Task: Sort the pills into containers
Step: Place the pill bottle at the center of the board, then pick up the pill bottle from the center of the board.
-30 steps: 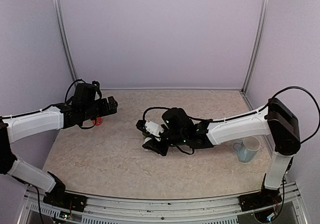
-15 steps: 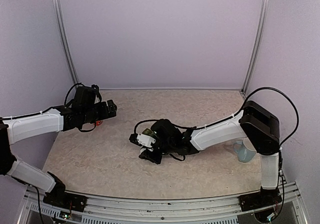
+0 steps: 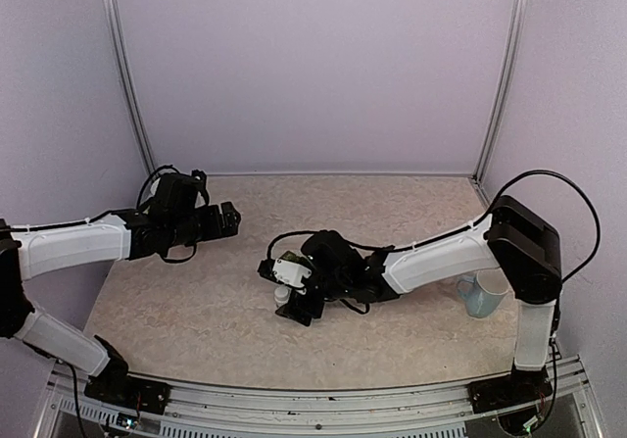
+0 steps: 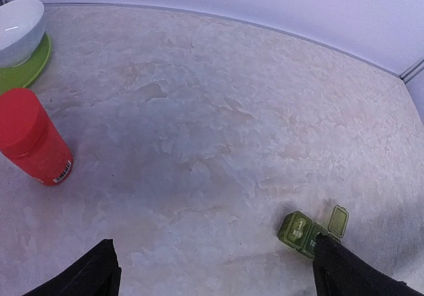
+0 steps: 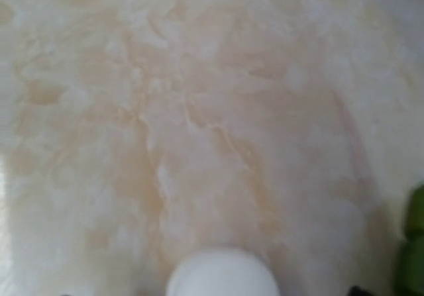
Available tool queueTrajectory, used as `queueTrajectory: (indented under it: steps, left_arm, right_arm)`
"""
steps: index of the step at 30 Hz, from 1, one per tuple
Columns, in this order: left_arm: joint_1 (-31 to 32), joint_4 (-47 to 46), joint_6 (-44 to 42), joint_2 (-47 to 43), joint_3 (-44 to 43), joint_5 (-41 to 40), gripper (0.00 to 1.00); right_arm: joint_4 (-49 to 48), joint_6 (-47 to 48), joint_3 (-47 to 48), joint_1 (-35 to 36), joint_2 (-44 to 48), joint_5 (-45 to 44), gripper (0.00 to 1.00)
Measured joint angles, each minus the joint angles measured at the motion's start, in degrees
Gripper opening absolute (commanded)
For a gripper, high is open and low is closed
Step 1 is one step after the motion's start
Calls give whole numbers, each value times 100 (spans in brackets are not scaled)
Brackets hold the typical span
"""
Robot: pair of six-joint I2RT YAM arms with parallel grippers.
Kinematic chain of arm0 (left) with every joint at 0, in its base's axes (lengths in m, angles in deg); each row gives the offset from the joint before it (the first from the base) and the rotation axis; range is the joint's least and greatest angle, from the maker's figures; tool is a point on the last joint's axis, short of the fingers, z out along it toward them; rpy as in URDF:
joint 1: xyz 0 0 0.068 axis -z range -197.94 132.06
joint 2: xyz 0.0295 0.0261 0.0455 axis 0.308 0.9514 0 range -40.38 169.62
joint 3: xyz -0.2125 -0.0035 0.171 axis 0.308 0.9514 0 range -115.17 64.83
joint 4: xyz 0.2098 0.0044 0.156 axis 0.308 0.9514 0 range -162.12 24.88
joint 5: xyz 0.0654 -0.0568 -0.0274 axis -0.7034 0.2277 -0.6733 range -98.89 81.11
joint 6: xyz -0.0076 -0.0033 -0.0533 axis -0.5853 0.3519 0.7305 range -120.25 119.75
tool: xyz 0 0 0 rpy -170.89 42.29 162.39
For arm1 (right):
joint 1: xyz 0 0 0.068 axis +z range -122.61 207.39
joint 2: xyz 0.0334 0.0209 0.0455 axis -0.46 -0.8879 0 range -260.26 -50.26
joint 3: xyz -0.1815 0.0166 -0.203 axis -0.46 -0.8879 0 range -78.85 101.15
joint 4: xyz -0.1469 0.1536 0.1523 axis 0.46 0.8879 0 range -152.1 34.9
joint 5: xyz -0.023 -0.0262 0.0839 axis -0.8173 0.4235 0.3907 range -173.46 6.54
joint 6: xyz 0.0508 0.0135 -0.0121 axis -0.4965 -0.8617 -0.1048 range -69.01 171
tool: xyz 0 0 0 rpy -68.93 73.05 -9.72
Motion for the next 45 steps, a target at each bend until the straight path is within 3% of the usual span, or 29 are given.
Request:
queueTrajectory:
  steps: [2, 9, 16, 27, 36, 45]
  left_arm:
    - [118, -4, -42, 63, 7, 101, 99]
    - [688, -59, -424, 341, 4, 437, 99]
    - [1132, 210, -835, 957, -310, 713, 99]
    - [1777, 841, -1320, 1512, -973, 1069, 94]
    - [2142, 1628, -1414, 2039, -1434, 866, 88]
    - [2262, 2157, -1405, 2262, -1720, 638, 72]
  right_arm:
    - [24, 44, -223, -2, 352, -20, 100]
    - [-131, 13, -1097, -286, 1917, -138, 100]
    - [-348, -433, -1733, -1108, 2472, -697, 100]
    - [-339, -1141, -2063, -1543, 2586, -1292, 100]
    - [-319, -1268, -2057, -1609, 2586, -1471, 100]
    - [-317, -1268, -2055, -1609, 2586, -1543, 100]
